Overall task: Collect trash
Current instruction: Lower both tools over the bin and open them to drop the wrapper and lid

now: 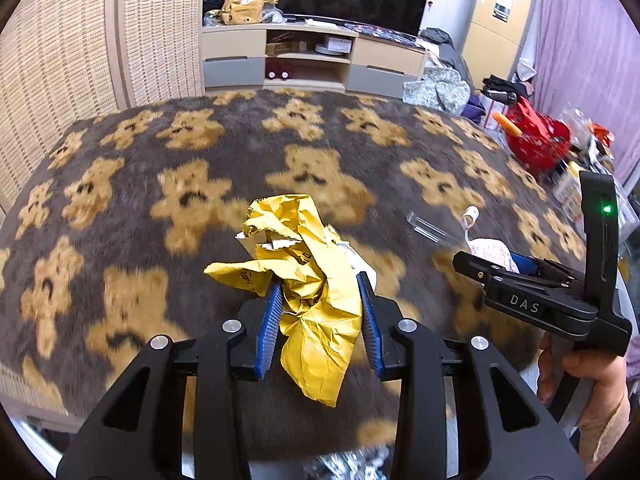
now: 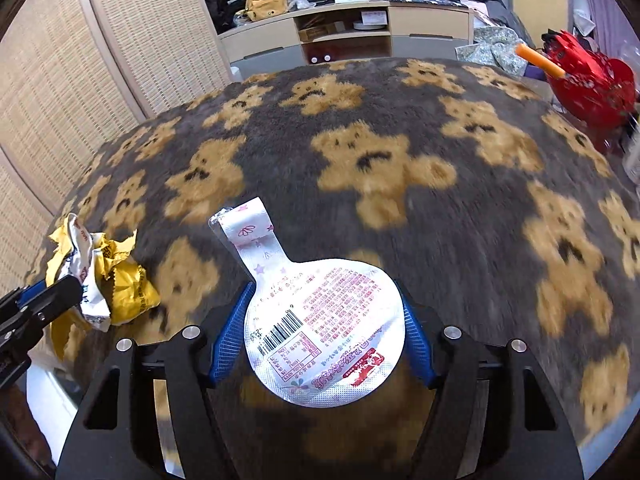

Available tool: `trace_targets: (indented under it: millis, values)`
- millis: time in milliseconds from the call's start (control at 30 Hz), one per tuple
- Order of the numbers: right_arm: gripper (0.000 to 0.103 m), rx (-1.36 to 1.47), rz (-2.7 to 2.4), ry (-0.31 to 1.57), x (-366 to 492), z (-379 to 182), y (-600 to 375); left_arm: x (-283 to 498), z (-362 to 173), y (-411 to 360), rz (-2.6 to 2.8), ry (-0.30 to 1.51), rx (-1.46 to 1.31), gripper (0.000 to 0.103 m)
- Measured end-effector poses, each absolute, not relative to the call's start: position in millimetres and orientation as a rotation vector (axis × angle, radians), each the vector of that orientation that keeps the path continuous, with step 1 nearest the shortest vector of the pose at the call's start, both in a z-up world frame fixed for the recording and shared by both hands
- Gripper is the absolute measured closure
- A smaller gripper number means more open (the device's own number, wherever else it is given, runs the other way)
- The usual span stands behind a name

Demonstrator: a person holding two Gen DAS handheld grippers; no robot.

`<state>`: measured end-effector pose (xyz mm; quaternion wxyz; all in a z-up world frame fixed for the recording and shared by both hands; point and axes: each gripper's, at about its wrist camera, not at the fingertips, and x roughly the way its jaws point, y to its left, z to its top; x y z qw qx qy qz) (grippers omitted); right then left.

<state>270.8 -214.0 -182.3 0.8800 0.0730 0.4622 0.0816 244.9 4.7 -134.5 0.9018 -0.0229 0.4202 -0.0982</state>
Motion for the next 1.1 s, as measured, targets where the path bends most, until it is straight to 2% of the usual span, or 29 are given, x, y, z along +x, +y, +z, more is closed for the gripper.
trace_targets:
  millis: [633,1100]
  values:
    - [0.034,0.133,0.161,0.957,78.9,-152.0,-219.4,62.3,-116.8,-27.1,-0.27,0.873,-0.009,0.069]
    - [0.034,0.154,0.146,1.063,42.9,-211.8,-217.2,32.1,-199.4,-26.1,-0.273,1.022,-0.014,0.069]
